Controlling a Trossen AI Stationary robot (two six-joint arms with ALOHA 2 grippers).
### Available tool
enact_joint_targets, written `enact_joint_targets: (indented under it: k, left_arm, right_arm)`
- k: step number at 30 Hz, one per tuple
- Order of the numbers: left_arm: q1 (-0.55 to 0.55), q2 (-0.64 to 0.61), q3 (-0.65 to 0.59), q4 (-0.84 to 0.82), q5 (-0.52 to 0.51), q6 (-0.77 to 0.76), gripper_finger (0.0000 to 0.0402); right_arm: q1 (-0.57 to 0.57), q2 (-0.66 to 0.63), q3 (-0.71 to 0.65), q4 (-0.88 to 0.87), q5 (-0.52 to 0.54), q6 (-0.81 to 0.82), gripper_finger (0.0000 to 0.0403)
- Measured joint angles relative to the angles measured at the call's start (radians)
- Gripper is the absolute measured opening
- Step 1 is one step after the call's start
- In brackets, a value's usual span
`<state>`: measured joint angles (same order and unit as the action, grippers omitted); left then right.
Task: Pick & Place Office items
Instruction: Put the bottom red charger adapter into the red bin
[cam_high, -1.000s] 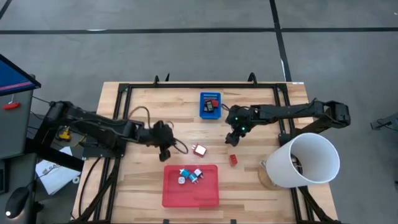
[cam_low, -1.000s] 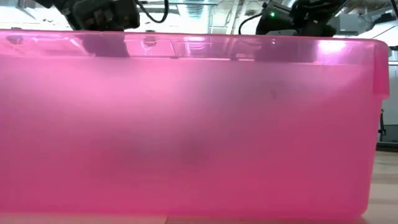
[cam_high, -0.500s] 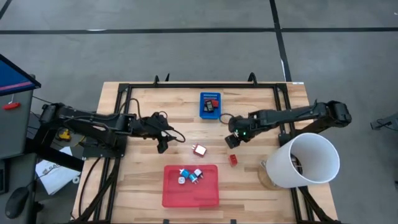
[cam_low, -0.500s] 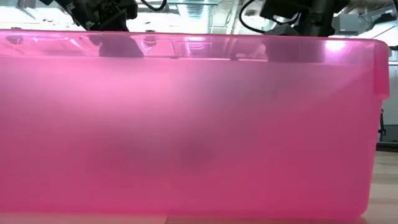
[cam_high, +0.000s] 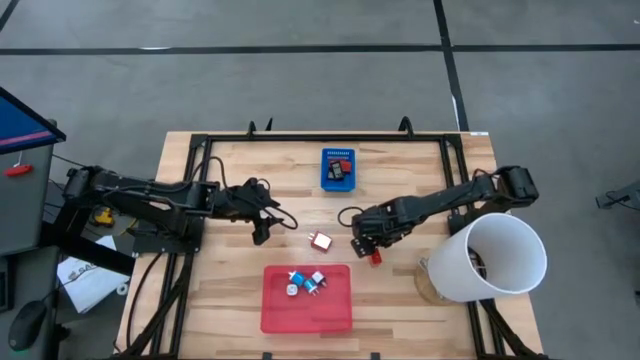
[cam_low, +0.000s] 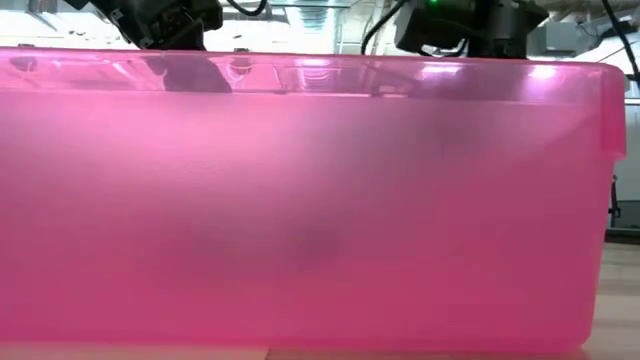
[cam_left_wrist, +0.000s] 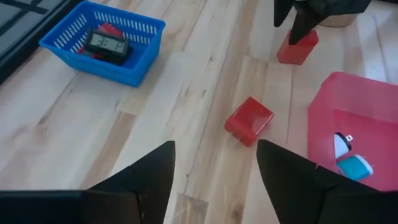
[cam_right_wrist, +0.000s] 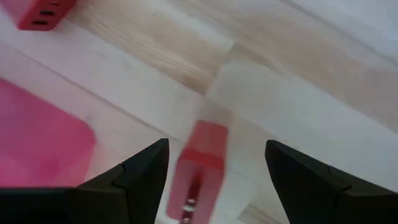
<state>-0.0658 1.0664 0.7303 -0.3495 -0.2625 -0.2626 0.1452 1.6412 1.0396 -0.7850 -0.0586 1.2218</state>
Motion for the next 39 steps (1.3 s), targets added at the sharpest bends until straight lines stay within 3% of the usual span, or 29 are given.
enact_joint_targets:
  k: [21,25,30,39]
  left_arm:
    - [-0.001,0.0,0.0,0.017,0.008,0.049,0.0213]
    - [-0.001,0.0,0.0,0.016,0.009,0.049,0.0213]
    - [-0.001,0.0,0.0,0.014,0.009,0.047,0.0213]
    - [-0.001,0.0,0.0,0.016,0.029,0.044,0.0213]
  right_arm:
    - [0.049,0.072,0.013,-0.014,-0.041,0.057,0.0255]
    - [0.049,0.094,0.014,0.005,-0.053,0.031,0.0214]
    - [0.044,0.092,0.014,0.037,-0.067,-0.009,0.0109]
    - [-0.063,0.019,0.014,0.031,-0.022,-0.126,0.0108]
